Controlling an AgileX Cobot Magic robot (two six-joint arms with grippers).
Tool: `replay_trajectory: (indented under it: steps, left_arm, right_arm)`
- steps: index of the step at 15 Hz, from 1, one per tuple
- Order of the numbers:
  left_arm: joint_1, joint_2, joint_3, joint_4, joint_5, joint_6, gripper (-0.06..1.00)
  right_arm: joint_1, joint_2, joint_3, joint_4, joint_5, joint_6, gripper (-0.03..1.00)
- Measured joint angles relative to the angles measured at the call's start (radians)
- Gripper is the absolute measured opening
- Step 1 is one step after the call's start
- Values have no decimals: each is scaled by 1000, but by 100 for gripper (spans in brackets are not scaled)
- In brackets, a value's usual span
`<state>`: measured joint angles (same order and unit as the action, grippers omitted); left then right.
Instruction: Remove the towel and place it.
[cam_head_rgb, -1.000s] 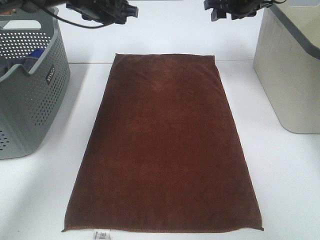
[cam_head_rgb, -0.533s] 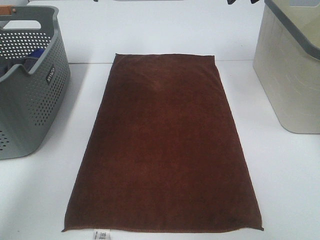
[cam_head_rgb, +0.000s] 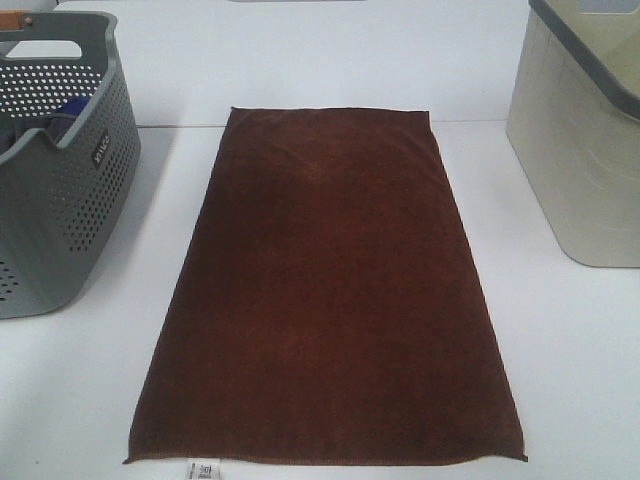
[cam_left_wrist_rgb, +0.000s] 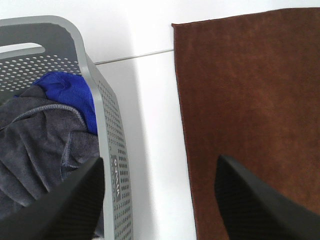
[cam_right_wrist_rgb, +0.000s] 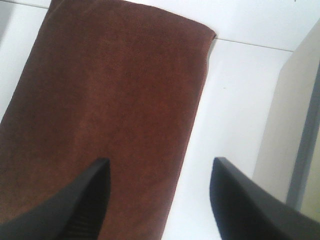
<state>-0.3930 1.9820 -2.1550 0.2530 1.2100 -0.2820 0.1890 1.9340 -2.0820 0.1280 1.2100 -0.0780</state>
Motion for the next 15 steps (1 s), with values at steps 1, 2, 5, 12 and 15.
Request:
replay_trajectory:
  steps: [1, 2, 5, 12, 15]
  left_arm:
    - [-8, -81, 73, -4, 0, 14, 62]
    - [-8, -144, 143, -5, 0, 17, 62]
    - [-8, -371, 436, -4, 0, 19, 62]
    - [-8, -876, 1134, -31, 5, -26, 62]
    - [-8, -1115, 1358, -31, 7, -50, 62]
  right_arm:
    - [0, -72, 82, 0, 0, 3, 57]
    - [0, -125, 151, 0, 0, 3, 57]
    - [0, -316, 432, 1, 4, 3, 57]
    - [0, -682, 1046, 1, 8, -7, 57]
    - [0, -811, 1249, 1, 3, -7, 57]
